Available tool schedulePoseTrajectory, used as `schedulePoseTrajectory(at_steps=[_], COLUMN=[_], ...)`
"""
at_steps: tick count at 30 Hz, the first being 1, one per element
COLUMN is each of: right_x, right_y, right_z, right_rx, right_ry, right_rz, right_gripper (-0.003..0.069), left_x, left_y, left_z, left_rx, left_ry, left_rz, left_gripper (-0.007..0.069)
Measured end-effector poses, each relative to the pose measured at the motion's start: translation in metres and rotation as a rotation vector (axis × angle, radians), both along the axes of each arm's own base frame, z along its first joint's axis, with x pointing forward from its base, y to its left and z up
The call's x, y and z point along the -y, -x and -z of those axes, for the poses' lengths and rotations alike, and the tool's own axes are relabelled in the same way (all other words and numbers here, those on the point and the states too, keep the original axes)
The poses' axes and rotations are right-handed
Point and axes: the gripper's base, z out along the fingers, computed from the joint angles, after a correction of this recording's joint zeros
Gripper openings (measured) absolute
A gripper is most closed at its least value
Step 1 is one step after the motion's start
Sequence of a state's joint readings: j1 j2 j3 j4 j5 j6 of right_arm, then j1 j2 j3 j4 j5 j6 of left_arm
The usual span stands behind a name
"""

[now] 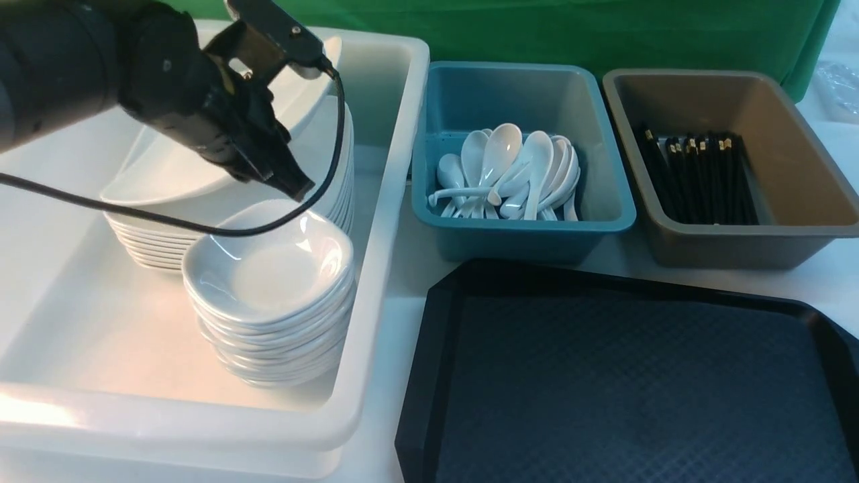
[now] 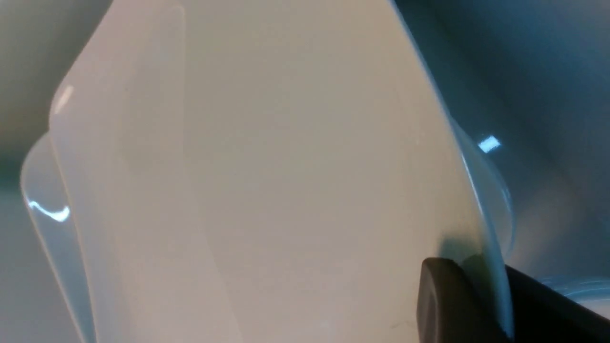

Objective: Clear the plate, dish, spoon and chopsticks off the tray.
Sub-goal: Use the left arm to put the plate into the large storage box on the left

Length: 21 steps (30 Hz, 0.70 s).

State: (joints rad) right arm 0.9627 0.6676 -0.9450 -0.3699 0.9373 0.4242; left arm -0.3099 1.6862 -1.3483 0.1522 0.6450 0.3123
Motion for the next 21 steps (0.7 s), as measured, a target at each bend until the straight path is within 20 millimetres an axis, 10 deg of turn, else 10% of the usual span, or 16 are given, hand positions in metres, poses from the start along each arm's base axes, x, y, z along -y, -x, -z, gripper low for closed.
schedulePoseTrajectory(at_steps=[9, 21], right_x=[-0.002, -0.005], right_y=[0.002, 0.005], right_z=[0.002, 0.004], right_rx=[-0.032, -0.077], right_ry=[-0.018, -0.049], right_rz=[-0.012, -0.033], right_gripper=[0.0043, 0.0054], left_x=[0.004, 0.012], left_y=[-0.007, -0.016], left_z=[0.01, 0.011], left_rx=[-0.008, 0.071], left_ry=[0.034, 0.137], left_rz=[-0.007, -0.017], left_gripper=[0.0298, 0.0328])
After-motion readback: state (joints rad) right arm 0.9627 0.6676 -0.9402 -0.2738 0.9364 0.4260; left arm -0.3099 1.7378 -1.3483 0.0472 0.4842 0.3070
